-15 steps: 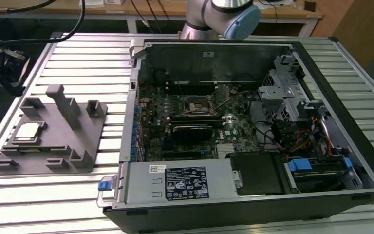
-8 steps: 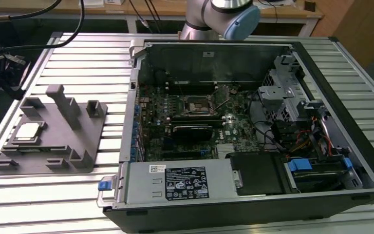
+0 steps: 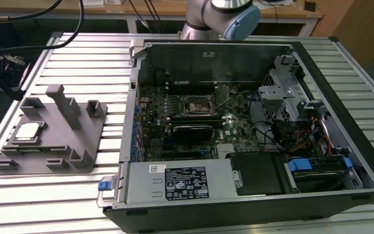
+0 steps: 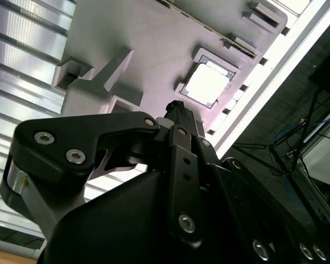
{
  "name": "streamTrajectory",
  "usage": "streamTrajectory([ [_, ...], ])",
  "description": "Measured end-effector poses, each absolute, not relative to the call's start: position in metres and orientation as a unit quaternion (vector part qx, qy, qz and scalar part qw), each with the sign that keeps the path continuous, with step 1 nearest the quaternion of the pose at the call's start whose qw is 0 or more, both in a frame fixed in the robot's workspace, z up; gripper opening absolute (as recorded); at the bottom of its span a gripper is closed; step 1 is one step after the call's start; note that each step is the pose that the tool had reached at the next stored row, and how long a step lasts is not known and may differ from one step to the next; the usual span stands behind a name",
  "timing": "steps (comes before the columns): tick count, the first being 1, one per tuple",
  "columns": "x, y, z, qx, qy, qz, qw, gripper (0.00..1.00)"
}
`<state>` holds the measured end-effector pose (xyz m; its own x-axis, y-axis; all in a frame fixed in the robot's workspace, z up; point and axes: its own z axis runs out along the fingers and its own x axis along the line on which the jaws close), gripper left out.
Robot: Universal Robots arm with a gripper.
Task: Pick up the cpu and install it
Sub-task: 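Pick up the cpu and move it towards the insertion slot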
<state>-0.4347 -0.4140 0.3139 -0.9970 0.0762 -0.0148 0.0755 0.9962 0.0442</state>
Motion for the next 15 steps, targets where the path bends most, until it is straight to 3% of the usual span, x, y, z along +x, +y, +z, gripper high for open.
streamTrajectory([
  [15, -0.4413, -0.4141, 0.3066, 0.038, 0.999, 0.022, 0.008, 0.11],
])
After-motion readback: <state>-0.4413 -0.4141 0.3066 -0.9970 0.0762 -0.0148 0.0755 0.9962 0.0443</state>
